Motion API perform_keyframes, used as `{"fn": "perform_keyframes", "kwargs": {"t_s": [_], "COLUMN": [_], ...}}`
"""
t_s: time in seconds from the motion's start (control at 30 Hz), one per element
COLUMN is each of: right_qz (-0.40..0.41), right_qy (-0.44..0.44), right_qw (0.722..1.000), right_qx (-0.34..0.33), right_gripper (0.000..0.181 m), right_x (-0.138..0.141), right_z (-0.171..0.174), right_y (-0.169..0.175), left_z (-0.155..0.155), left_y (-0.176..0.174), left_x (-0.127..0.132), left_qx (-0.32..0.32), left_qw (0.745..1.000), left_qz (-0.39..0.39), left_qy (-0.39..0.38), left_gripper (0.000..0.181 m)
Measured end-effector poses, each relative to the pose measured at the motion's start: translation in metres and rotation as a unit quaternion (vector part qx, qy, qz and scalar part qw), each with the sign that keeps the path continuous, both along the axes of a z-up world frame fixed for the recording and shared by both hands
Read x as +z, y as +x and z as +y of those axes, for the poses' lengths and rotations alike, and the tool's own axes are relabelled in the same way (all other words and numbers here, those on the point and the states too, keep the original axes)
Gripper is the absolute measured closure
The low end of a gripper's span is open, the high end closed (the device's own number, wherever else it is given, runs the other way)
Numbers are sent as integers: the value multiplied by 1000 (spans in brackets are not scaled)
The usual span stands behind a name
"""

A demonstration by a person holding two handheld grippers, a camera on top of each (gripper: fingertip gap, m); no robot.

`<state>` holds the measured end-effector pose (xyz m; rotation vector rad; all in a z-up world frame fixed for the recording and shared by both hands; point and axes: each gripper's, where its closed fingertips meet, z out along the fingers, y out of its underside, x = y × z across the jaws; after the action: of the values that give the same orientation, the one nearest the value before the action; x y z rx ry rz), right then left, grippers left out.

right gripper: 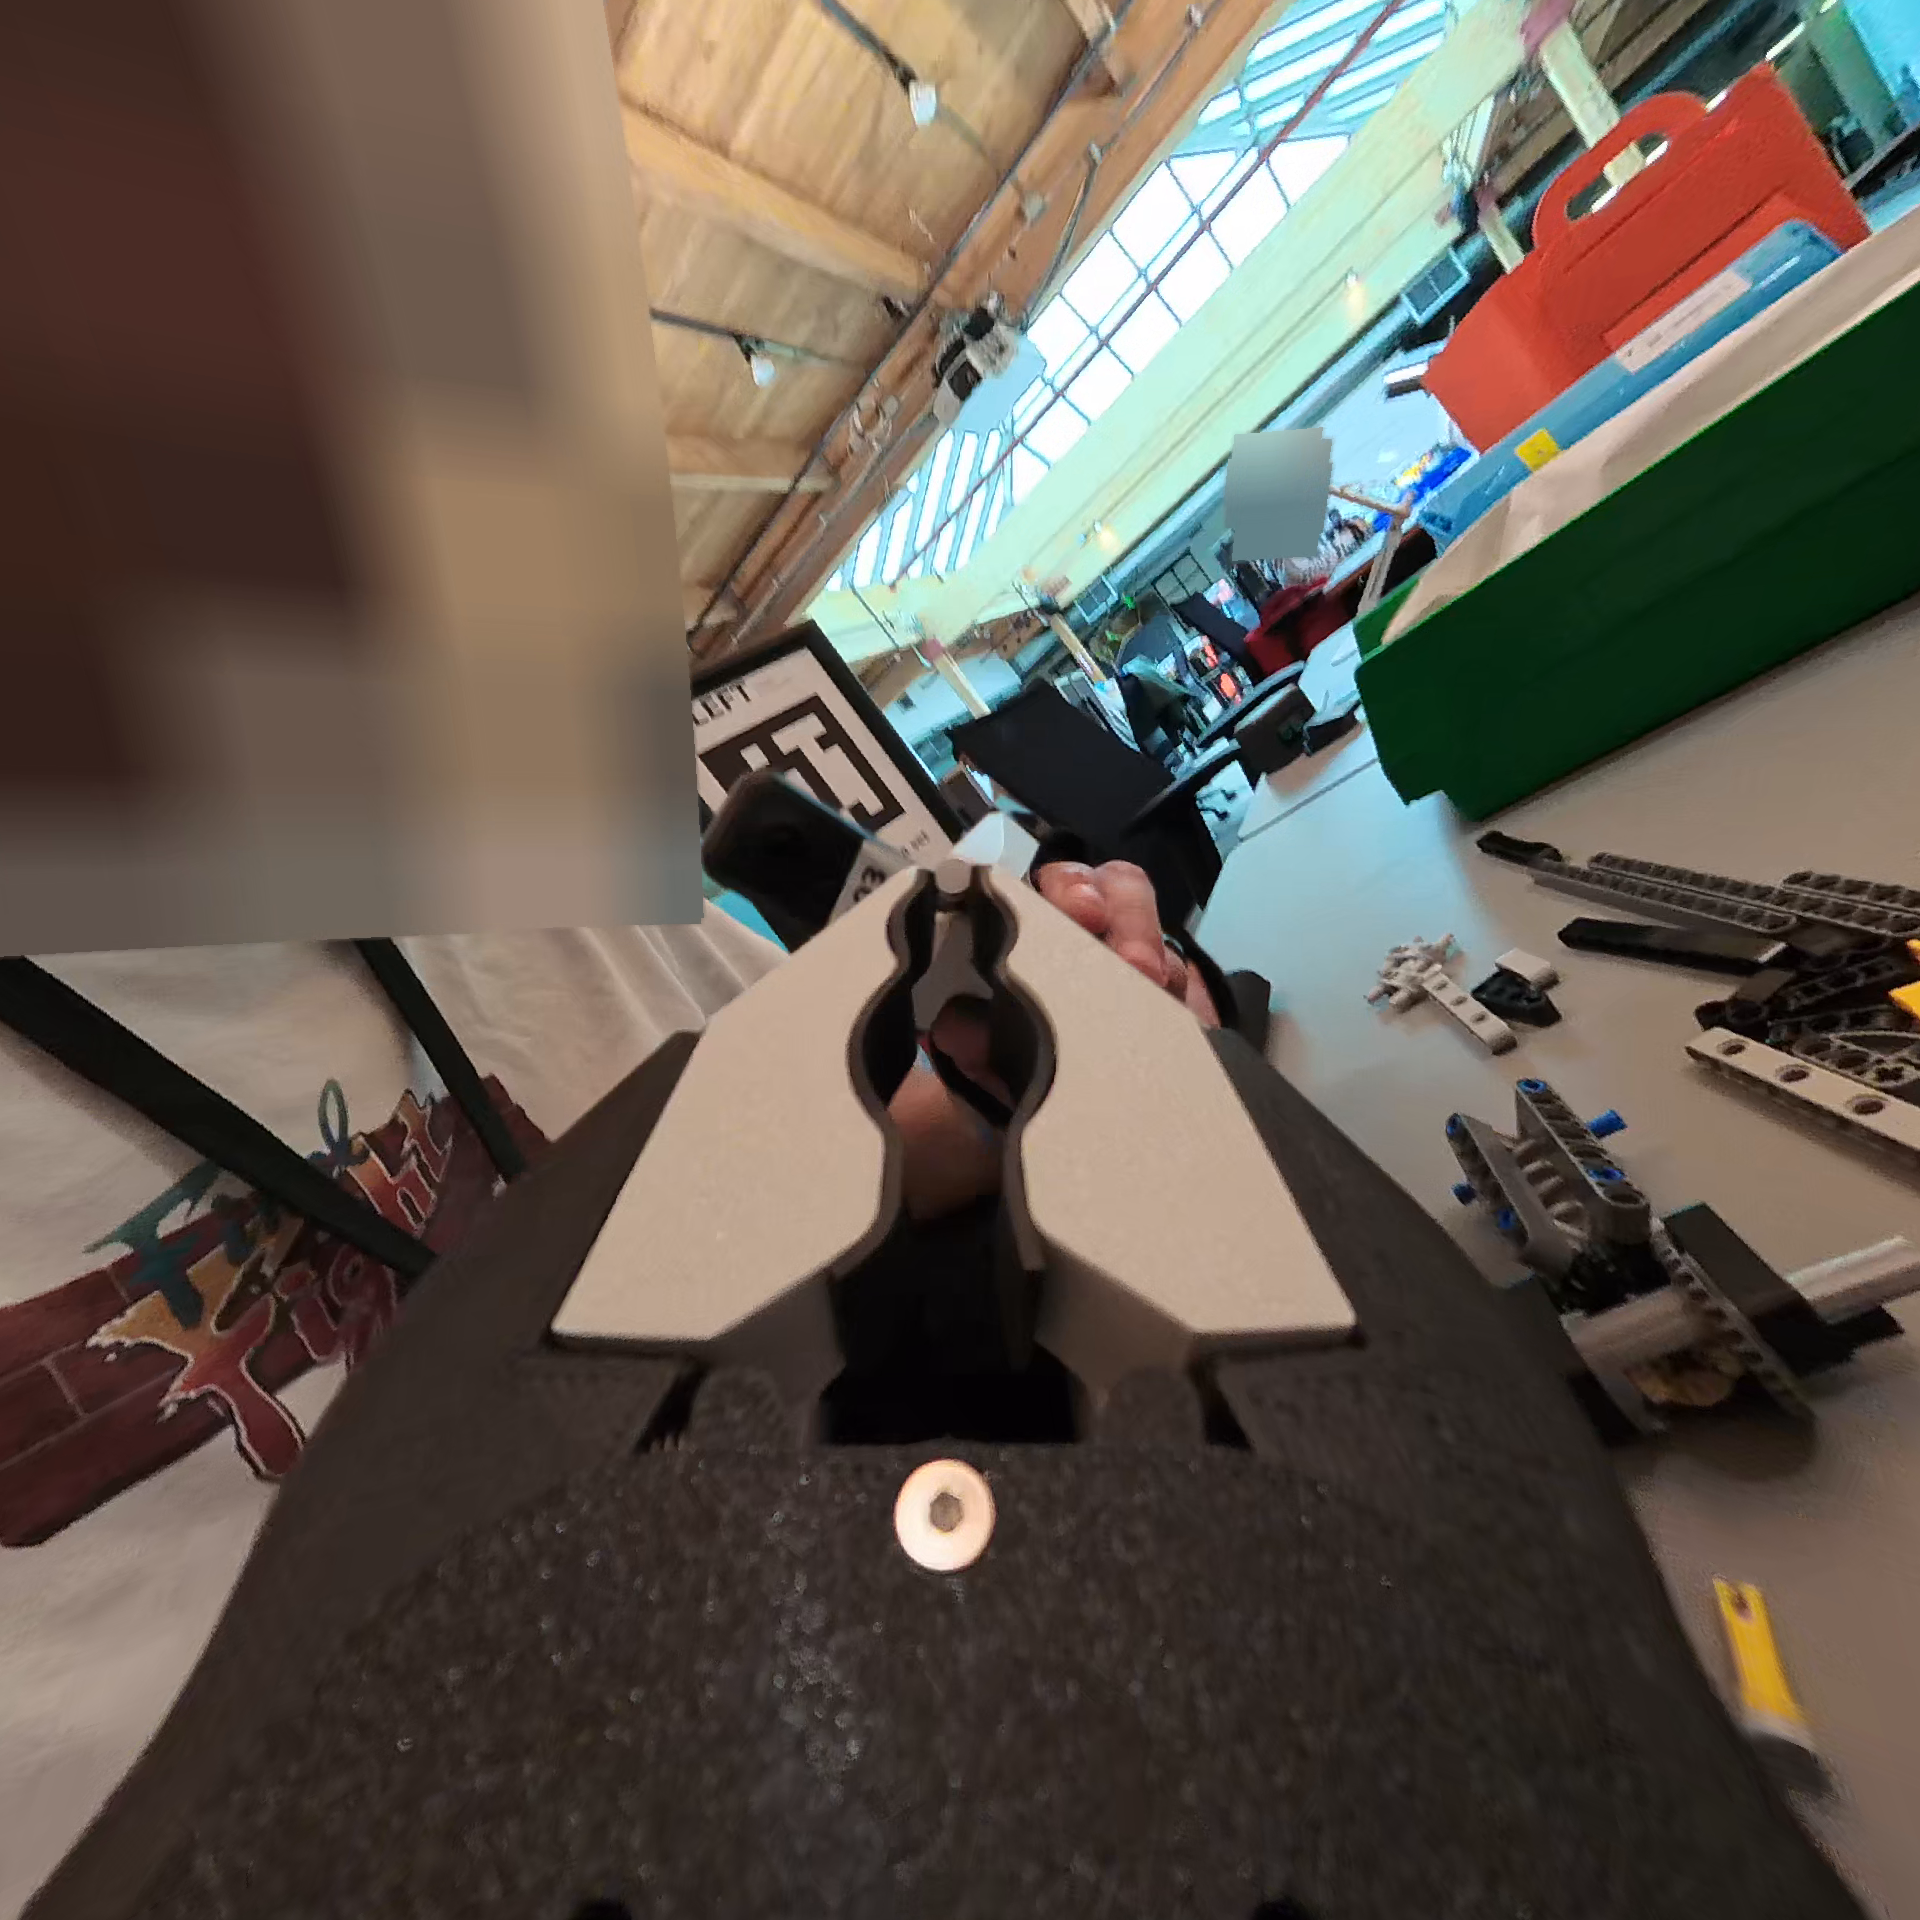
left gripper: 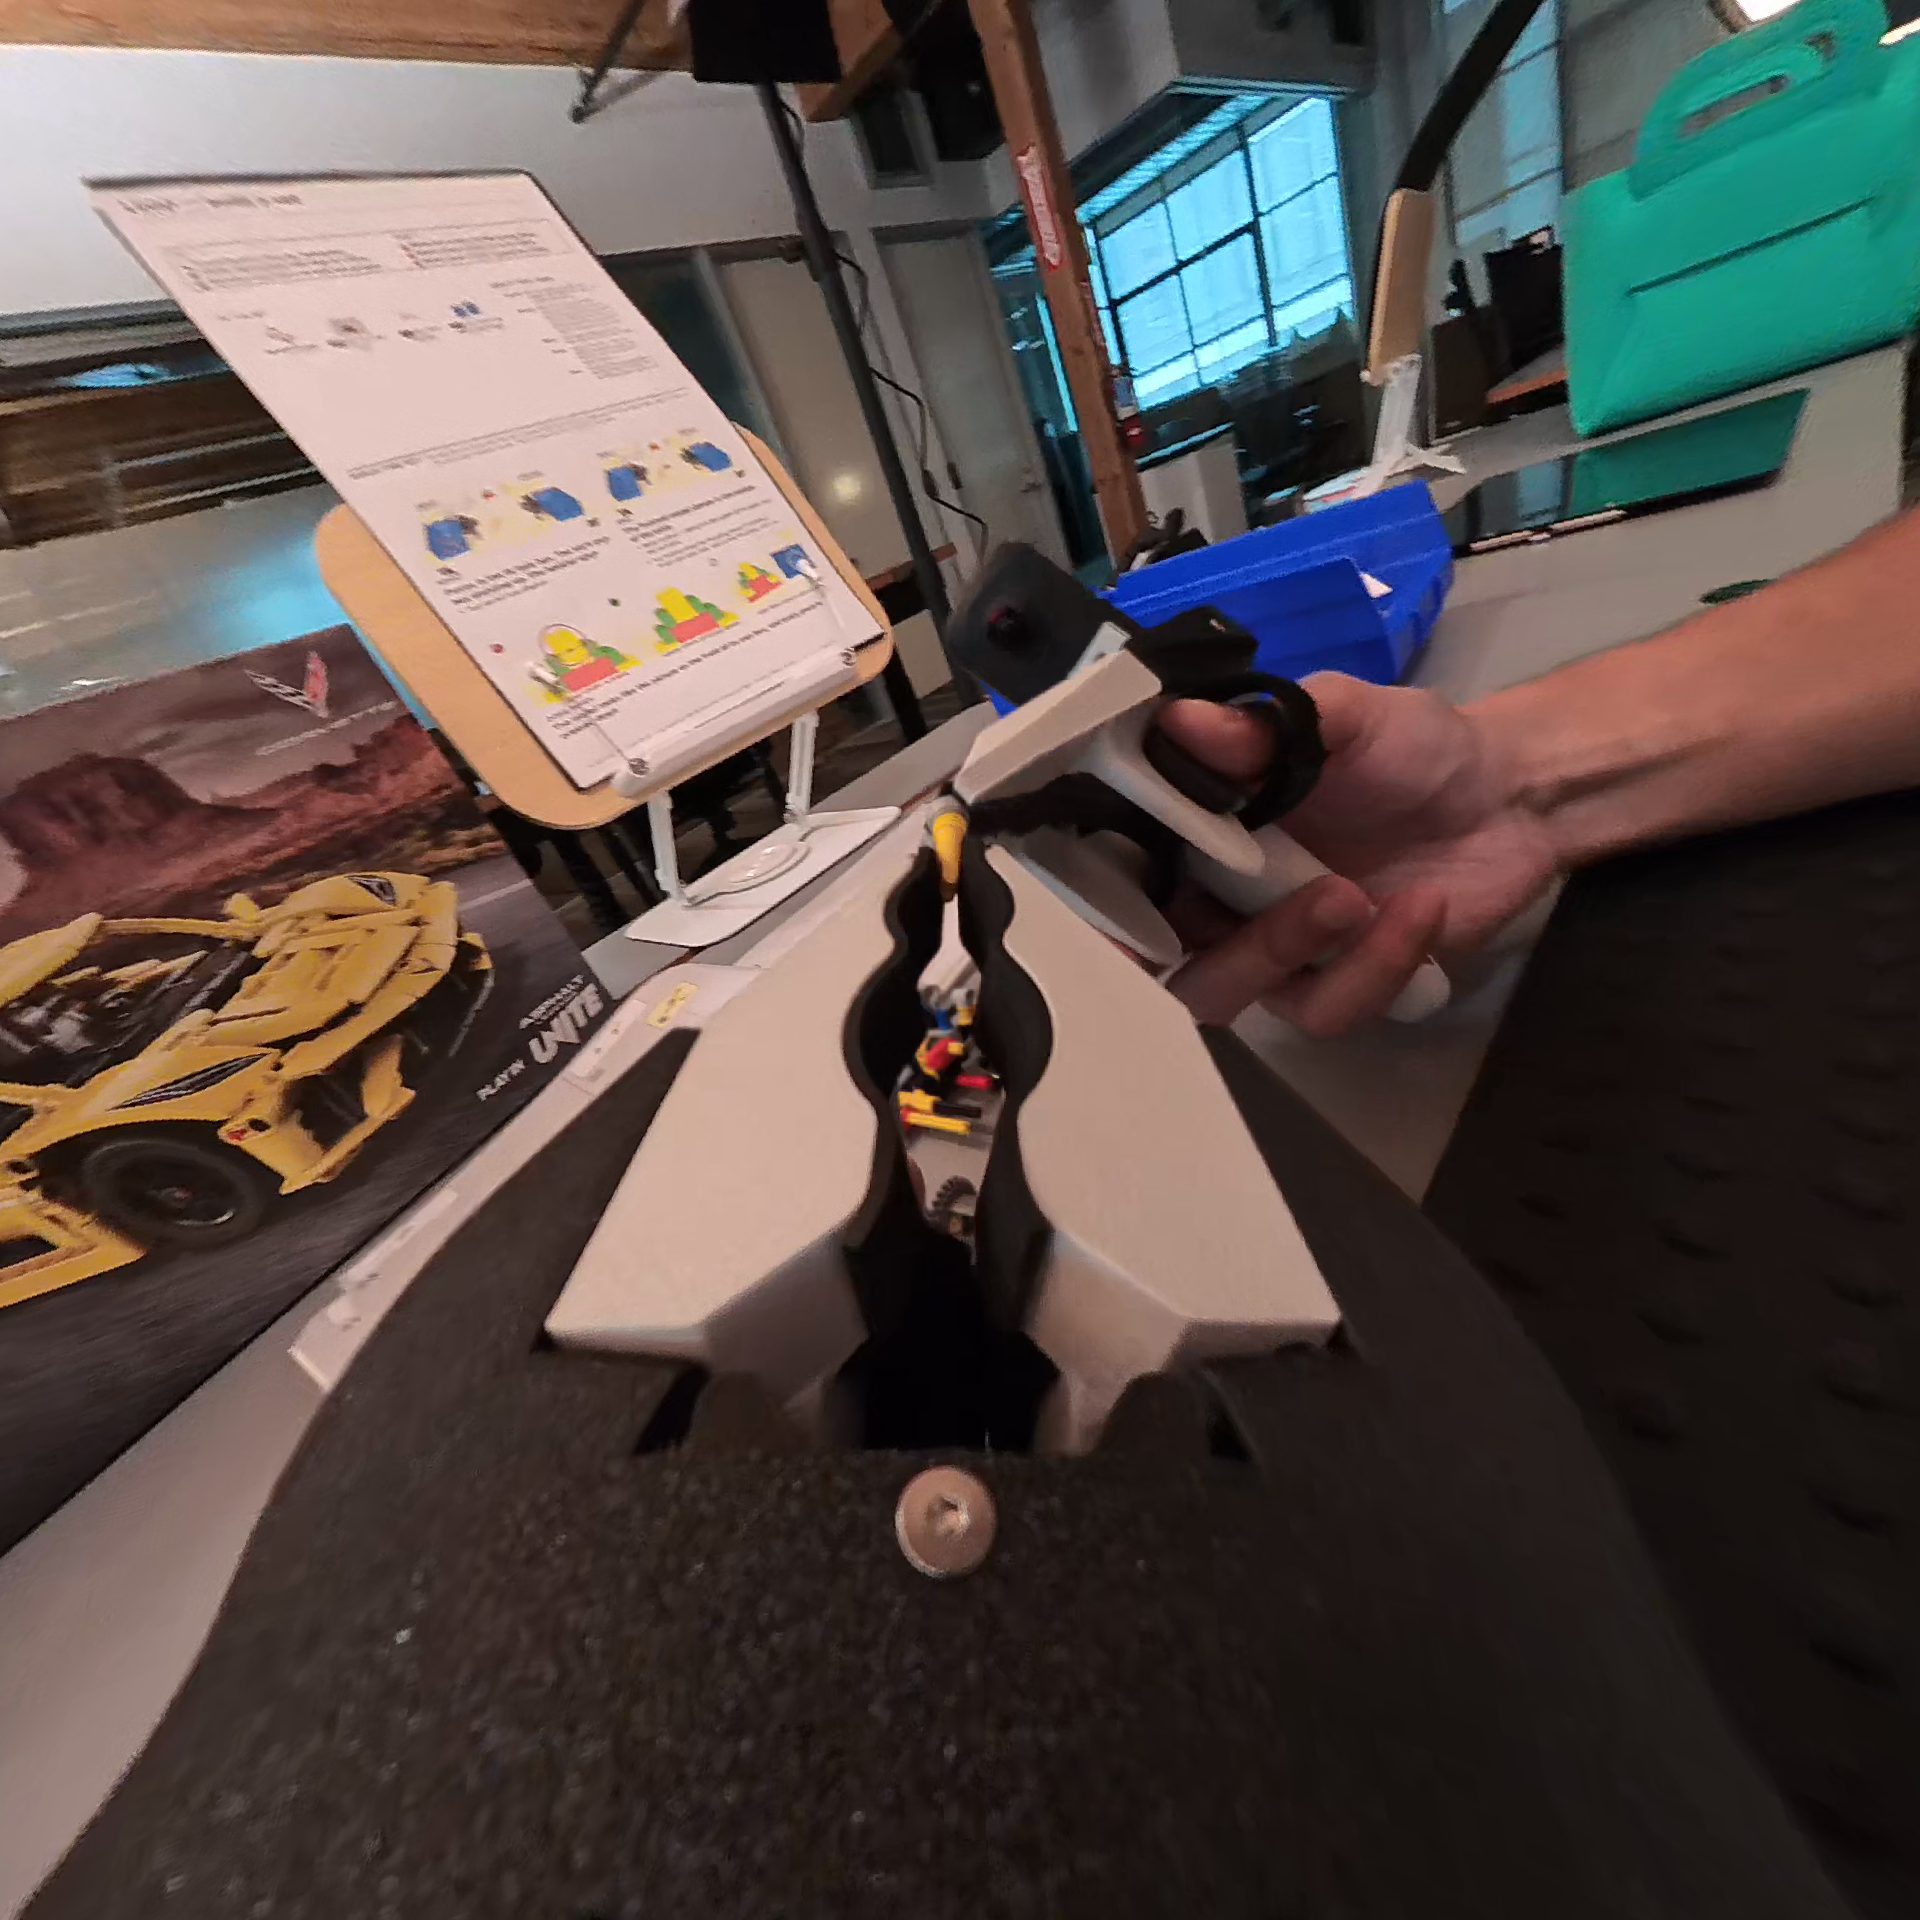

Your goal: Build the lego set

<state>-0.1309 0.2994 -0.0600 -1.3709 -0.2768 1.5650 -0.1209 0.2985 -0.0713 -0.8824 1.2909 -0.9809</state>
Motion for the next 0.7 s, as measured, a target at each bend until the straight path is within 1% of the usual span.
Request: {"fn": "perform_keyframes", "kwargs": {"t_s": [0.13, 0.2, 0.27, 0.33, 0.43, 0.5, 0.6, 0.7], "right_qz": [27, 41, 17, -11, -80, -108, -124, -117], "right_qy": [-3, -5, 1, 5, 21, 22, 19, 18], "right_qw": [1000, 999, 1000, 1000, 997, 994, 992, 993], "right_qx": [-6, 6, -3, -2, -5, -5, -10, -10], "right_gripper": [175, 176, 175, 176, 175, 175, 175, 175], "right_x": [5, 7, 3, 0, -6, -10, -13, -12], "right_z": [4, 3, 4, 3, 0, -2, -3, -6], "right_y": [0, -1, 1, 3, 7, 8, 14, 18], "left_z": [5, 4, 6, 4, 1, -1, -4, -4], "left_y": [0, 0, 1, 3, 6, 8, 9, 9], "left_x": [5, 6, 3, 1, -5, -9, -12, -13], "left_qx": [42, 53, 54, 38, 16, 10, 8, 10], "left_qw": [999, 998, 998, 999, 1000, 999, 999, 999], "left_qz": [-14, -19, -12, -4, 13, 24, 29, 33], "left_qy": [18, 35, 35, 25, 22, 25, 33, 33], "left_gripper": [179, 179, 179, 179, 179, 179, 179, 179]}}
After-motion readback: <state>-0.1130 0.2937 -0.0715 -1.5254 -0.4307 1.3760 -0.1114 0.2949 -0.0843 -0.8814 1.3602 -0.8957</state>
